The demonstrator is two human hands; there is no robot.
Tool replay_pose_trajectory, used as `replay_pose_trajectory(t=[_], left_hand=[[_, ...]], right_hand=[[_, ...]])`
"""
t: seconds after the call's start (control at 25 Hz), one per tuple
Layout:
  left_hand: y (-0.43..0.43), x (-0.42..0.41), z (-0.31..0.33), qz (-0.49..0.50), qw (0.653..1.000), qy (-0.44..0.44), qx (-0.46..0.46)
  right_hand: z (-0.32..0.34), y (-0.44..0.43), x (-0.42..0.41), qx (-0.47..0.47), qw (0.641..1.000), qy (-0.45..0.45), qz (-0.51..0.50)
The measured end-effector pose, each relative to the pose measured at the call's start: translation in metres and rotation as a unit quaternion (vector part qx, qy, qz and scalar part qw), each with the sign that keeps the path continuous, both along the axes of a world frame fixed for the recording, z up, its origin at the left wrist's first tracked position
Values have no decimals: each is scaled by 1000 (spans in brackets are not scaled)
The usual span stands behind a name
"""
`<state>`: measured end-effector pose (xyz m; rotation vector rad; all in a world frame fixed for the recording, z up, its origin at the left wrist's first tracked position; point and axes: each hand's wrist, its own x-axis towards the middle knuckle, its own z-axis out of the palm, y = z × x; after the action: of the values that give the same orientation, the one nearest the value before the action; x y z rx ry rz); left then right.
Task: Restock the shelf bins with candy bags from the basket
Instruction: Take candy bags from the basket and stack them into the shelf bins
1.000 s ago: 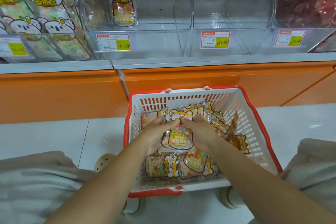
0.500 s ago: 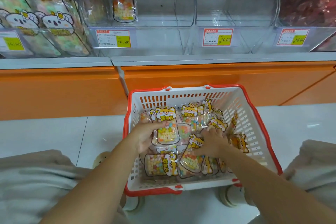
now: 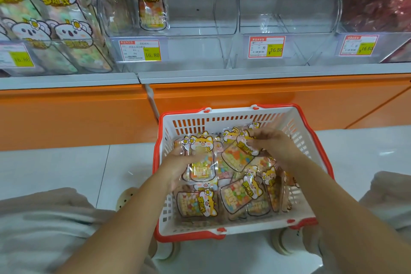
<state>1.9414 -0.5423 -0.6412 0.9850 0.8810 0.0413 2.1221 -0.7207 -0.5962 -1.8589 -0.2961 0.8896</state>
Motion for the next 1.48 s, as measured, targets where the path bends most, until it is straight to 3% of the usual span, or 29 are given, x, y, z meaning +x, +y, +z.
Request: replay_pose_trajectory(t=[0.16, 0.36, 0.48, 0.56, 0.64, 0.72, 0.8, 0.92, 1.04, 1.16, 1.28, 1.32, 1.36, 1.4, 1.44, 1.48], left_hand=[[-2, 5, -5, -43, 999, -14, 4], [-1, 6, 1, -29, 1000, 7, 10], [-4, 9, 0, -73, 996, -17, -50], [-15, 11, 14, -103, 994, -22, -27], [-16, 11, 17, -91, 996, -11, 12], [-13, 11, 24, -61, 998, -19, 25], [-10, 13, 38, -34, 999, -22, 31], [-2, 18, 74, -28, 997, -68, 36], [17, 24, 128, -80, 981, -104, 147], [42, 28, 190, -72, 933, -105, 337], [76, 22, 244, -46, 878, -104, 466], [91, 19, 252, -30, 846, -99, 523], [106, 16, 253, 3, 785, -72, 615], [124, 13, 250, 39, 702, -34, 710], [140, 11, 243, 61, 626, 16, 777], [154, 11, 232, 71, 572, 64, 814]], right_hand=[[7, 11, -5, 12, 992, 71, 101], [10, 9, 9, 54, 976, 177, 113], [13, 24, -14, -7, 989, 59, 138], [8, 36, -39, -29, 994, -33, 97], [1, 40, -58, -22, 997, -68, 22], [3, 37, -66, 14, 998, 54, -25], [6, 33, -71, 71, 970, 232, 5], [24, 38, -69, 100, 967, 226, 57], [76, 59, -63, 189, 959, 188, 94], [131, 89, -59, 254, 949, 142, 124], [181, 133, -50, 291, 940, 111, 139], [195, 151, -45, 296, 941, 92, 133], [207, 170, -36, 300, 944, 74, 119], [214, 193, -25, 295, 949, 52, 96], [217, 216, -12, 281, 957, 26, 69], [218, 240, 1, 262, 964, 2, 50]])
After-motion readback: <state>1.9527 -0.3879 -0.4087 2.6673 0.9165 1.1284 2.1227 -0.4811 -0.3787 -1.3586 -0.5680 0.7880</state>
